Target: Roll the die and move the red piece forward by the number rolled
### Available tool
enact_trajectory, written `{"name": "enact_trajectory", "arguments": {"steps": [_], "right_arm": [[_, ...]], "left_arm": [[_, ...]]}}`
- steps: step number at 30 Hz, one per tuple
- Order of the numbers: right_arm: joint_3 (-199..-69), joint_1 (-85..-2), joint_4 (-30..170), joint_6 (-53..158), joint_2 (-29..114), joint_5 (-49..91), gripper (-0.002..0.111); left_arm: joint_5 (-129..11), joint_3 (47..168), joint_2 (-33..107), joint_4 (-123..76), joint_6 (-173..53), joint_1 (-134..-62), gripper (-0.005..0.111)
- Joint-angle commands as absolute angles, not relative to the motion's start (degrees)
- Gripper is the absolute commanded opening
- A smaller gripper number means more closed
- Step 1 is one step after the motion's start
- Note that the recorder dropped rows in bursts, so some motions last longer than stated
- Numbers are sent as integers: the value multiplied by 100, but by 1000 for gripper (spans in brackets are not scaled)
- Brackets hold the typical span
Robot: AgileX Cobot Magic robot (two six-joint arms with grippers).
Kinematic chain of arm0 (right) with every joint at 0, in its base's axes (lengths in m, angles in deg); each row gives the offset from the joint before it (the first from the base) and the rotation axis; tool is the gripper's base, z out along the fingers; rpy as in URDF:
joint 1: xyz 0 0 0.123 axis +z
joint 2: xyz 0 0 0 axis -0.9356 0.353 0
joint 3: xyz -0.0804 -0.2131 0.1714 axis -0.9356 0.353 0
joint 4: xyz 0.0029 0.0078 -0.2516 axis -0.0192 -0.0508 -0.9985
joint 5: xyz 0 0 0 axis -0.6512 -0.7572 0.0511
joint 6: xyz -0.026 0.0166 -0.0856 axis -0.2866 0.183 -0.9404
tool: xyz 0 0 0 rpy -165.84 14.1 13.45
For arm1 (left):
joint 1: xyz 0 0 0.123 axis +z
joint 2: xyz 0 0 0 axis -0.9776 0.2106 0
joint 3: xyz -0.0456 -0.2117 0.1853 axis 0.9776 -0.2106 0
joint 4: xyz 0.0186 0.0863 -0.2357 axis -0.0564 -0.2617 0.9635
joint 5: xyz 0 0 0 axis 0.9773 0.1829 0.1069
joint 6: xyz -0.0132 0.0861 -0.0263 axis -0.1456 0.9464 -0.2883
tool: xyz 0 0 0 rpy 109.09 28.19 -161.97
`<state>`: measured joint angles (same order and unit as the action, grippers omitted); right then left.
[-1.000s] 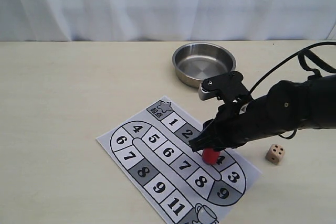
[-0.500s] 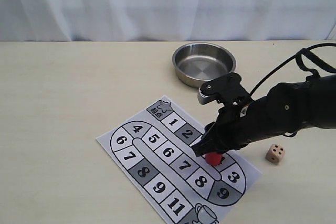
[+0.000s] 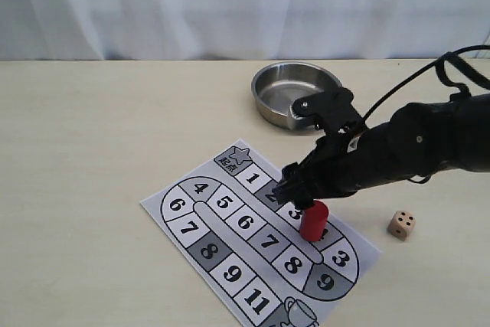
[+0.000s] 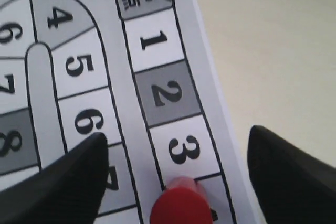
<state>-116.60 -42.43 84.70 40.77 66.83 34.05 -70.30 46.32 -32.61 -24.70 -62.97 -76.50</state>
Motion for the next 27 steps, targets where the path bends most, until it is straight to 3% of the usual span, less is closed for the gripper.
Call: {"name": "enact_trajectory", "arguments": {"steps": [1, 13, 21, 27], "right_arm": [[-11958, -4606, 8410, 4610, 6532, 3995, 54], [-12501, -6454, 7620, 4625, 6532, 6459, 5], [-12501, -7431, 7380, 4697, 6532, 6951, 4], [-12432, -7585, 7382, 4432, 6186, 6867, 4]], "left_arm": [[-6967, 4670, -3277, -2433, -6329, -7659, 0], [-6967, 4670, -3277, -2433, -6329, -7659, 0], [-6967, 4670, -3277, -2433, -6329, -7659, 0], [-6956, 4670, -3277, -2433, -6329, -7659, 0]]}}
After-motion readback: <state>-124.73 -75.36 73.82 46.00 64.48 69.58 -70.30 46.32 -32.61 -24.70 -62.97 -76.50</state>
